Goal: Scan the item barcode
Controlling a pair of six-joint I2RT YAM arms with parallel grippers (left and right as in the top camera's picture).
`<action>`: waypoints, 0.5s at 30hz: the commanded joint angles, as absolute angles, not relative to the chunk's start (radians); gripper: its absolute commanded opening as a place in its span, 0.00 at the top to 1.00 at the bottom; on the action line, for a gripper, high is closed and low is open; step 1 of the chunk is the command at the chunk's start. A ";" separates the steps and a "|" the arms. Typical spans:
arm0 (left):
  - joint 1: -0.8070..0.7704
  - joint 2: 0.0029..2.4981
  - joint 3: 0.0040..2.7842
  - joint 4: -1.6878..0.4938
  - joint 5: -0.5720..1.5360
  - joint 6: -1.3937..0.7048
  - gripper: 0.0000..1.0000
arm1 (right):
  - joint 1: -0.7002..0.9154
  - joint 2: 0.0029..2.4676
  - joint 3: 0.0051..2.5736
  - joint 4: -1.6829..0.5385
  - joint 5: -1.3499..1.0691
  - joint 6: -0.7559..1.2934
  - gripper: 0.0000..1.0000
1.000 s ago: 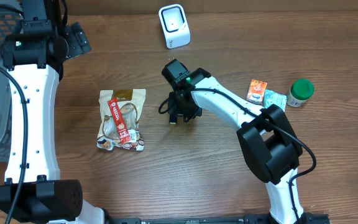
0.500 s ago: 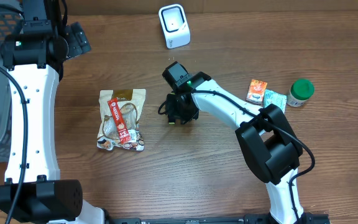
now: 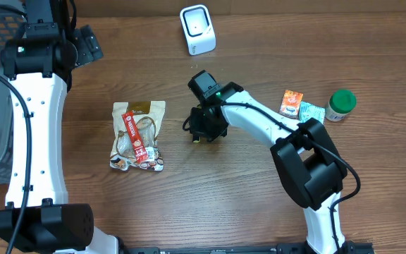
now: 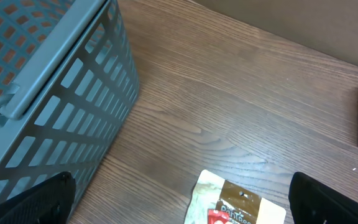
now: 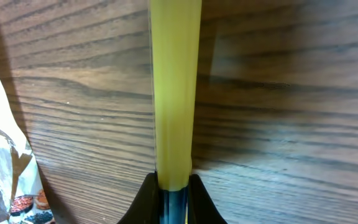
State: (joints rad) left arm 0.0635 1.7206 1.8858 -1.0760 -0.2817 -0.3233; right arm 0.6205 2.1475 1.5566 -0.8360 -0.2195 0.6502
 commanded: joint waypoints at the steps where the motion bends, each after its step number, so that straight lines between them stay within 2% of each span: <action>1: 0.062 1.730 1.893 -1.073 -0.295 -0.337 0.00 | 0.602 2.170 1.528 -0.848 -0.142 0.619 0.96; 6: 0.062 1.730 1.893 -1.073 -0.295 -0.337 0.01 | 0.624 2.170 1.572 -0.931 0.051 0.596 0.96; 15: 0.062 1.730 1.893 -1.074 -0.295 -0.337 0.00 | 0.733 2.171 1.572 -0.966 0.252 0.595 0.96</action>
